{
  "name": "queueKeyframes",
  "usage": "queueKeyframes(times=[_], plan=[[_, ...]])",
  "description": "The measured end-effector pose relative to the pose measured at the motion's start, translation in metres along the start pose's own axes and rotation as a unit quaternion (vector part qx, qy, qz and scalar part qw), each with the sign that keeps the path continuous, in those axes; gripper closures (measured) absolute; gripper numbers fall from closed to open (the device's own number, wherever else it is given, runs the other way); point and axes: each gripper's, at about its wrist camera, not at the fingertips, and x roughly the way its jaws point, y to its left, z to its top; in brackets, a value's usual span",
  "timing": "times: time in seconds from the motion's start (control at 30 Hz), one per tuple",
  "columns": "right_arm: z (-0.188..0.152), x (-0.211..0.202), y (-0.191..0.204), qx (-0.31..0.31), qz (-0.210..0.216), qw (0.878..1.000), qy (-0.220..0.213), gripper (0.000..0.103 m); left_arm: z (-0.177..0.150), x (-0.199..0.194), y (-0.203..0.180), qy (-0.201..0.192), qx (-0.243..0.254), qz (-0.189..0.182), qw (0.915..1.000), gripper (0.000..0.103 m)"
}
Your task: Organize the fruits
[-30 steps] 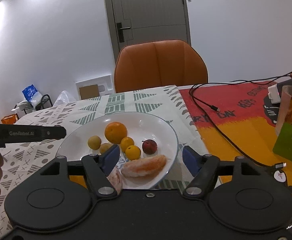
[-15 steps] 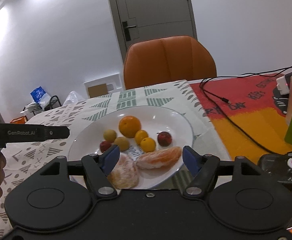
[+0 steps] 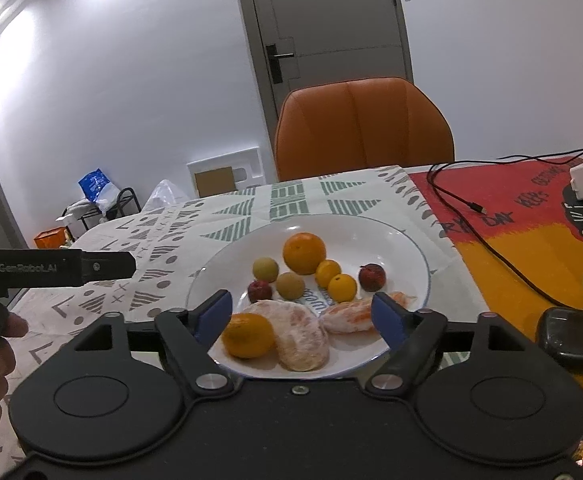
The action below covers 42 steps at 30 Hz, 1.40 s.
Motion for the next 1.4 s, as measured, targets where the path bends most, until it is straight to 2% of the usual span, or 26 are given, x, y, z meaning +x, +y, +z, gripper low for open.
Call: queueKeyframes(times=[0.17,0.27,0.4,0.6,1.4], plan=[[0.001,-0.005,0.01,-0.005,0.008,1.0,-0.003,0.017,-0.002,-0.012,0.012,0.004,-0.014,0.007,0.9999,0.004],[0.0,-0.008,0.018,-0.011,0.011,1.0,-0.005,0.011,-0.005,-0.02,0.02,0.004,-0.024,0.027,0.9993,0.0],[-0.002,-0.012,0.025,-0.015,0.013,1.0,-0.004,0.006,-0.007,-0.029,0.031,0.017,-0.039,0.029,0.9987,0.0],[-0.004,-0.019,0.034,-0.012,0.019,1.0,0.001,0.0,-0.012,-0.045,0.04,0.013,-0.045,0.038,0.9982,0.0],[-0.014,-0.059,0.079,-0.045,0.05,0.998,0.0,0.0,-0.04,-0.111,0.065,-0.012,-0.044,0.061,0.9971,0.0]])
